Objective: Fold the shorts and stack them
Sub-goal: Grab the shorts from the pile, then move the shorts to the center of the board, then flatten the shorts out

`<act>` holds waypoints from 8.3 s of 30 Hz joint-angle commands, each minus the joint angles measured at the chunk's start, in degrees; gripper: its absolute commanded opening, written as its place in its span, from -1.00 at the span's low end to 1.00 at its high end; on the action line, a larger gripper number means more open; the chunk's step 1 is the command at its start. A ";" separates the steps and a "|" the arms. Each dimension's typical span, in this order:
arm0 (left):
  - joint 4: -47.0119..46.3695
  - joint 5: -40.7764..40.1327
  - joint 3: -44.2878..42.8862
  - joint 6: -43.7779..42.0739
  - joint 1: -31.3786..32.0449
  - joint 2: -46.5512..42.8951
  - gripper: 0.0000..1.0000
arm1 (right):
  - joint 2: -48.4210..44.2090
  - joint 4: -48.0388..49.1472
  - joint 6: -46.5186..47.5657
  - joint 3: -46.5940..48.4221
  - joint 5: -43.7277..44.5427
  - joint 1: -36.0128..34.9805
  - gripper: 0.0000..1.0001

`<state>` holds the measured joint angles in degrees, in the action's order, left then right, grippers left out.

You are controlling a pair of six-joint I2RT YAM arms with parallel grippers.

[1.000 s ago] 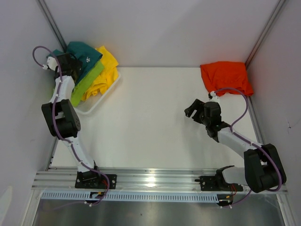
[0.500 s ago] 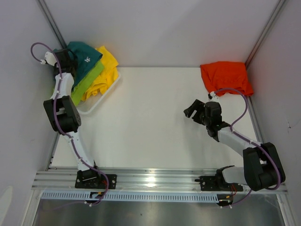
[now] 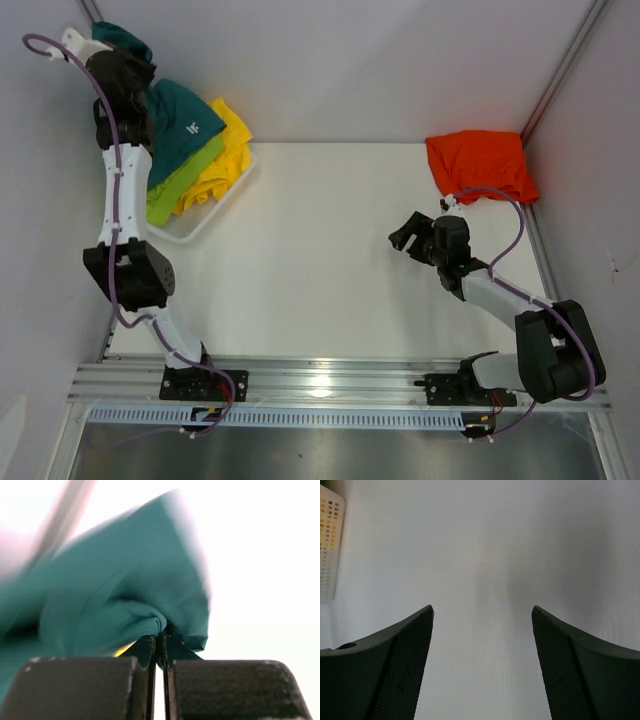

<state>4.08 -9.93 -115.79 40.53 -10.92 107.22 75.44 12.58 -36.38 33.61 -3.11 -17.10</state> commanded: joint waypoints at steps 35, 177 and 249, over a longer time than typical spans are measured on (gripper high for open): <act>-29.39 6.17 51.26 1.92 39.04 -60.08 -1.00 | -4.69 12.03 4.39 -3.11 -7.69 -3.73 0.60; 36.35 22.77 49.60 -14.51 21.55 -52.46 0.99 | -25.07 -44.13 0.18 1.99 -2.68 -12.77 0.37; 36.26 27.42 55.40 -19.70 24.62 -43.68 0.99 | -6.72 -39.39 4.39 34.06 -27.82 19.28 -1.00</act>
<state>40.93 15.55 -61.28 22.81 12.47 62.74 66.70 -27.62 -34.13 63.57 -26.59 -1.04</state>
